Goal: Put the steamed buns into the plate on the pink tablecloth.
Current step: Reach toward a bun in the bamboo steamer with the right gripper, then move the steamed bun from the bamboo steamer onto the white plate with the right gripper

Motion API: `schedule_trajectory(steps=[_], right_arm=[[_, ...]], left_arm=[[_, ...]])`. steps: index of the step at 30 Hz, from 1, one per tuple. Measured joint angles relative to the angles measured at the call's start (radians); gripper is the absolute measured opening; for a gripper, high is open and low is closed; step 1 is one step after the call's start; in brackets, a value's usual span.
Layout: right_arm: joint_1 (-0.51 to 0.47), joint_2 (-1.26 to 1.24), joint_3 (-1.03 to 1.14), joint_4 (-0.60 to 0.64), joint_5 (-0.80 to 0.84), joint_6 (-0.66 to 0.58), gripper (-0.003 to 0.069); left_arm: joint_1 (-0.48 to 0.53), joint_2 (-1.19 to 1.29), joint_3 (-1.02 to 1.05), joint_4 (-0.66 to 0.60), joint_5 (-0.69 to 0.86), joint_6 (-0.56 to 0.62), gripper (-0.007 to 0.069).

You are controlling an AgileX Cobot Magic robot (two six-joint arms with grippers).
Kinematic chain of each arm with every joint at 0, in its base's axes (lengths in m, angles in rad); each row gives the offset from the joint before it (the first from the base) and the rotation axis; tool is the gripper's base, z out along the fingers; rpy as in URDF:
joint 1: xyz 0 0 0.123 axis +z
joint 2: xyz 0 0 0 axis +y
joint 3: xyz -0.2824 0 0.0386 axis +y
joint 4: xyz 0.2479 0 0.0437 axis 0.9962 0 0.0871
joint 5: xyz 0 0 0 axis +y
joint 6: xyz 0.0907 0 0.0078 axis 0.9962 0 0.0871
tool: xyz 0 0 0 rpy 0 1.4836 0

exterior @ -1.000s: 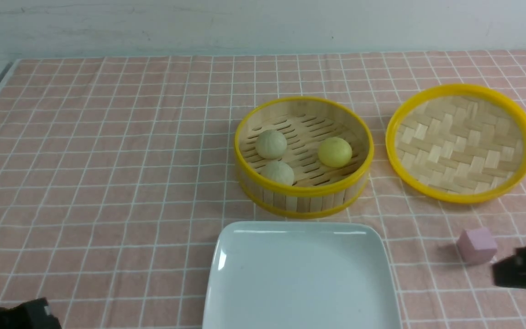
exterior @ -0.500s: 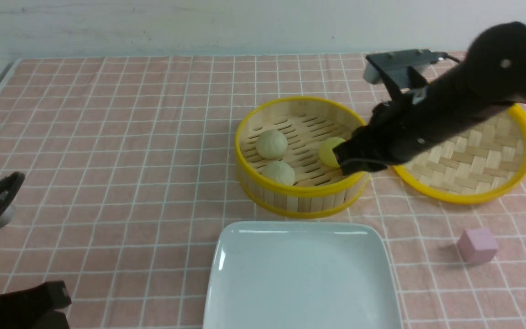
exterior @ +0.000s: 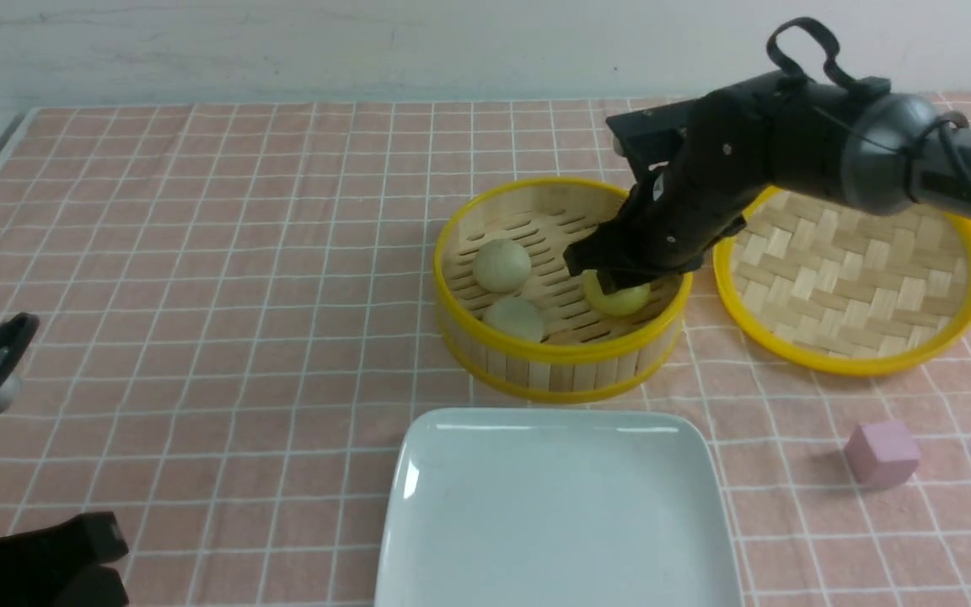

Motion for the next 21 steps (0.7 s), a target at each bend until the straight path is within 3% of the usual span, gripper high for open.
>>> schedule_trajectory(steps=[2, 5, 10, 14, 19, 21], right_arm=[[0.000, -0.007, -0.005, 0.008, 0.011, -0.021, 0.0063], [0.000, -0.031, -0.005, 0.012, 0.054, -0.038, 0.0012], [0.000, -0.229, 0.024, 0.034, 0.267, -0.059, 0.0012], [0.024, -0.423, 0.138, 0.098, 0.330, -0.062, 0.0012], [0.141, -0.587, 0.411, 0.154, 0.258, -0.062, 0.0013], [0.210, -0.594, 0.560, 0.161, 0.134, -0.033, 0.0024]], left_arm=[[0.000, 0.000, 0.000, 0.000, 0.000, 0.000, 0.0100], [0.000, 0.000, 0.000, -0.002, 0.007, 0.000, 0.0104], [0.000, 0.000, 0.000, -0.004, 0.020, 0.000, 0.0112], [0.000, 0.000, 0.000, -0.004, 0.021, 0.000, 0.0120], [0.000, 0.000, 0.000, -0.004, 0.021, 0.000, 0.0128], [0.000, 0.000, 0.000, -0.004, 0.023, 0.000, 0.0131]])
